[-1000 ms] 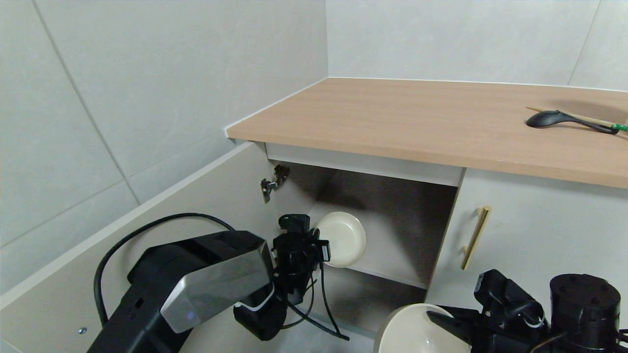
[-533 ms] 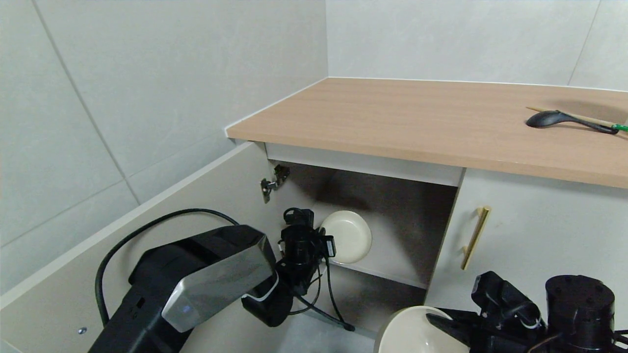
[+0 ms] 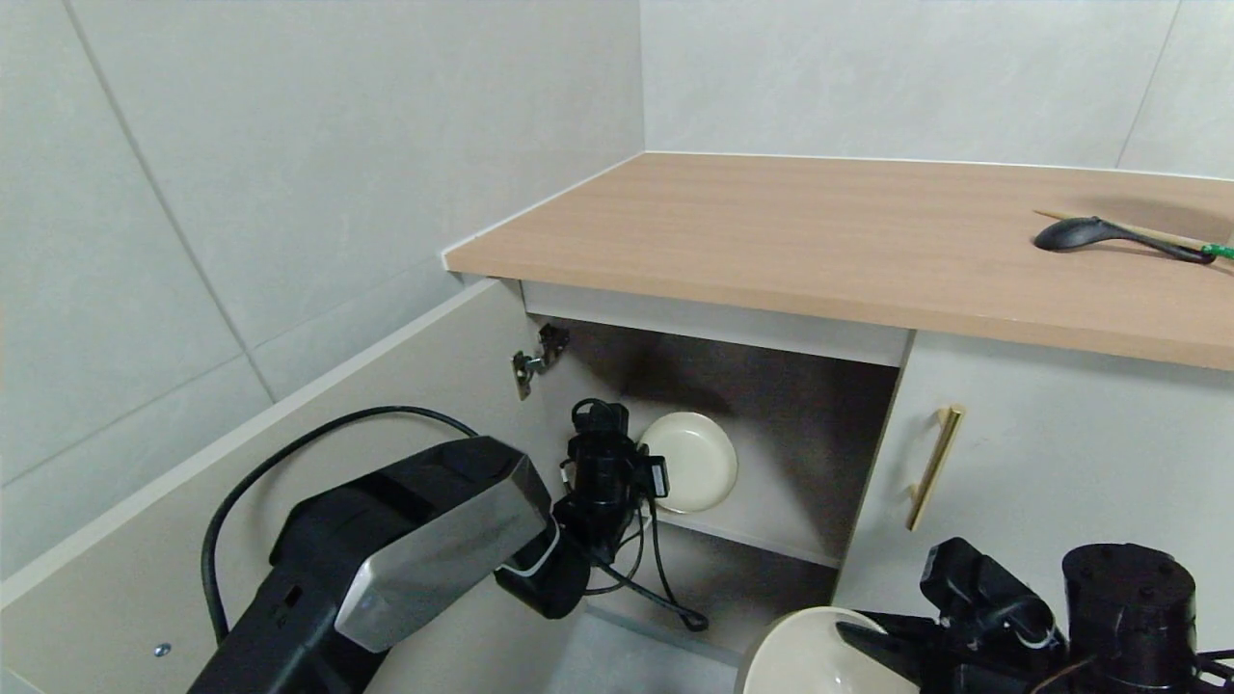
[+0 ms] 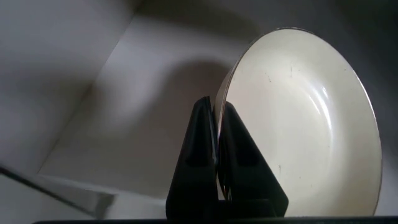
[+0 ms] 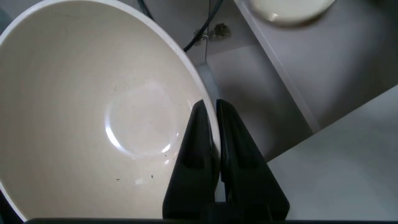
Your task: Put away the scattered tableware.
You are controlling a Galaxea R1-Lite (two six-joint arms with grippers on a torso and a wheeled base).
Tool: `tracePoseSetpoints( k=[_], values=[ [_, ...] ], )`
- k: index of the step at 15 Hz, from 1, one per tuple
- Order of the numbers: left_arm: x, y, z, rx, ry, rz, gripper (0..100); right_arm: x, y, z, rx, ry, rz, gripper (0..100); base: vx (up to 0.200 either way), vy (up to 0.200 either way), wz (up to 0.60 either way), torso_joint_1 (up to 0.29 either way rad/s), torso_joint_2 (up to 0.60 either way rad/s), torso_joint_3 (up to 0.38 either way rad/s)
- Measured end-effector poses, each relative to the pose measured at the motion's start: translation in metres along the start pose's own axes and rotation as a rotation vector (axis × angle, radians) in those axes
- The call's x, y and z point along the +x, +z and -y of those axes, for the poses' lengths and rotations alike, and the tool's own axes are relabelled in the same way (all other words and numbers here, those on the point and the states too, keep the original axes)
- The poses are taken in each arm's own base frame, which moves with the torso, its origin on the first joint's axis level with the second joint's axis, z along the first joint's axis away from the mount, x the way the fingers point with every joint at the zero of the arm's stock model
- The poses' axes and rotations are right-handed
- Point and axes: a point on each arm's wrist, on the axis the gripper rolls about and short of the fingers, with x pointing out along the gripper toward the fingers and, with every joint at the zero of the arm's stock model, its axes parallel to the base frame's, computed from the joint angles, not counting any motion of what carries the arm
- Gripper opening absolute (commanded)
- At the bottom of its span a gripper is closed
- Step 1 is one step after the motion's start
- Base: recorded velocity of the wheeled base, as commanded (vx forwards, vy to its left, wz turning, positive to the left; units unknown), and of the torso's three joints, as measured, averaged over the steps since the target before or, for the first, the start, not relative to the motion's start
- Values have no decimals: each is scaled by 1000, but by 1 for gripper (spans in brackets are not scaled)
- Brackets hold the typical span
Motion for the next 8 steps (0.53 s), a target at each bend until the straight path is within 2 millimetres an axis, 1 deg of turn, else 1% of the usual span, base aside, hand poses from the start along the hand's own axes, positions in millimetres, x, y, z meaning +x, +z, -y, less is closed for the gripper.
tracePoseSetpoints(
  k=[1,3,5,8],
  values=[
    [1,-7,-2,79,3,-6,0,0,0,0,0,1,-1,0,0,0,0,0,0,0],
    [2,-14,-3,128,-8,62,0,1,-1,0,3,2,-7,0,0,0,0,0,0,0],
    [5,-18,-3,130,-33,103,0,2,-3,0,5,3,-15,0,0,0,0,0,0,0],
    [8,-11,0,48,-110,111,0,3,-5,0,9,7,-27,0,0,0,0,0,0,0]
  ],
)
